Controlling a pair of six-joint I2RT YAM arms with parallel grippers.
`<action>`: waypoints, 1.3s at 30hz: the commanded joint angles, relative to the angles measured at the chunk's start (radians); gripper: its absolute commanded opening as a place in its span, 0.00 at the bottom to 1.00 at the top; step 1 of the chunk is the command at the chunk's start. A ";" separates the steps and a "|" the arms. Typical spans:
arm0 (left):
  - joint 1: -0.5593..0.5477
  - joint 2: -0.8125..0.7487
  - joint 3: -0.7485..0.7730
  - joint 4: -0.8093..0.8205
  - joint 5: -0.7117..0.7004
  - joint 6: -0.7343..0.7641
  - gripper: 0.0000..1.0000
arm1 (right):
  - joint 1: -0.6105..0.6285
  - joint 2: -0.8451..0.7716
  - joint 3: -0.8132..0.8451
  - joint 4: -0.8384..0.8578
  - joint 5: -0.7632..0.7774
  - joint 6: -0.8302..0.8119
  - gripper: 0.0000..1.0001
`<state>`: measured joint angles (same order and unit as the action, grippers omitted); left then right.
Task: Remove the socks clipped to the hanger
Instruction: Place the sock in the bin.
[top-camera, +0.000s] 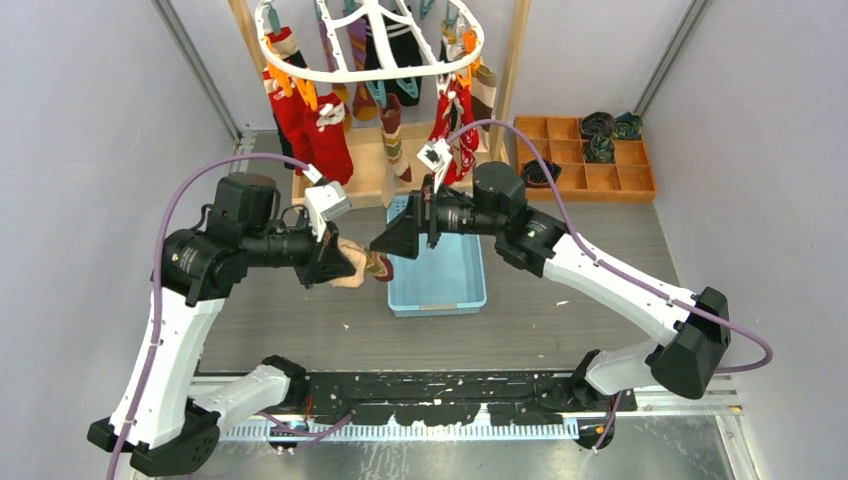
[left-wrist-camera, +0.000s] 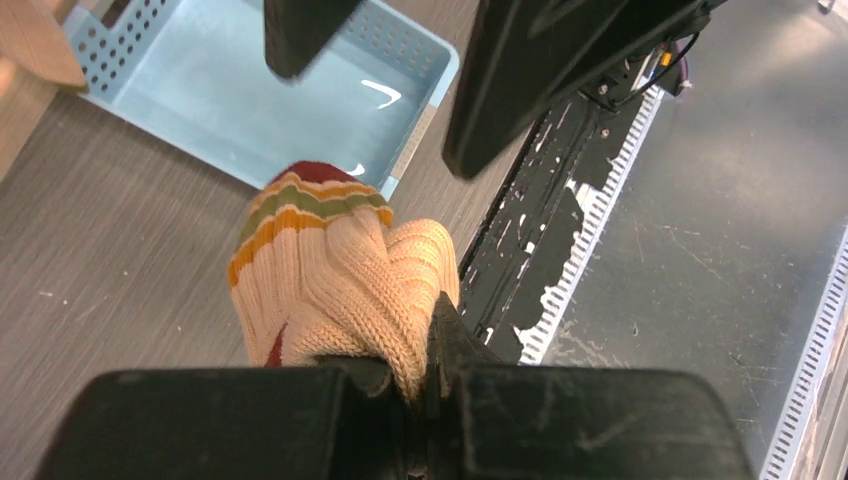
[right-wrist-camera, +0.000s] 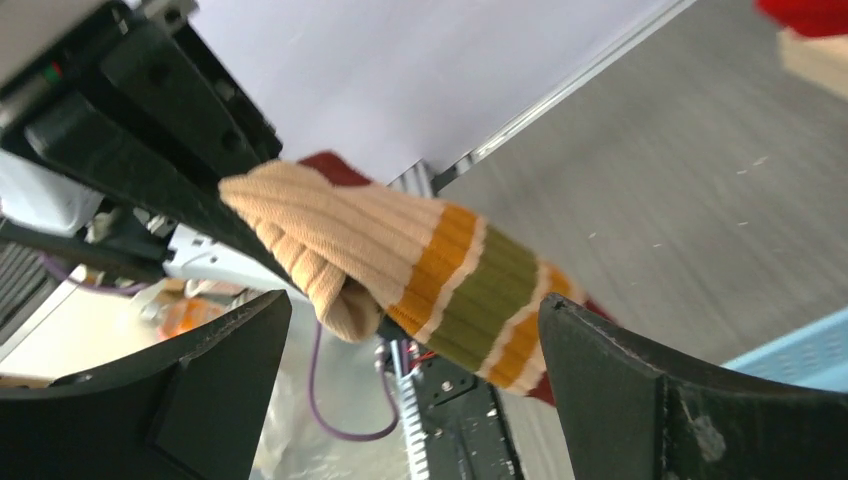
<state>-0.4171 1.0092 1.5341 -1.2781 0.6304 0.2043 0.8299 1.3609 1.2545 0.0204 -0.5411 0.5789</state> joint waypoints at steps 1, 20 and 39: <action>-0.003 -0.019 0.071 -0.014 0.069 0.031 0.00 | 0.044 -0.007 -0.026 0.144 -0.106 0.045 1.00; -0.003 -0.053 0.042 0.032 0.016 0.031 0.29 | 0.085 0.063 -0.114 0.500 -0.037 0.386 0.01; 0.000 0.044 0.077 -0.146 -0.191 0.114 1.00 | -0.175 -0.073 -0.153 -0.249 0.333 0.122 0.00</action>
<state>-0.4171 1.0740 1.5856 -1.4147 0.4820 0.2981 0.6594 1.2919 1.1248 -0.1387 -0.3000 0.7605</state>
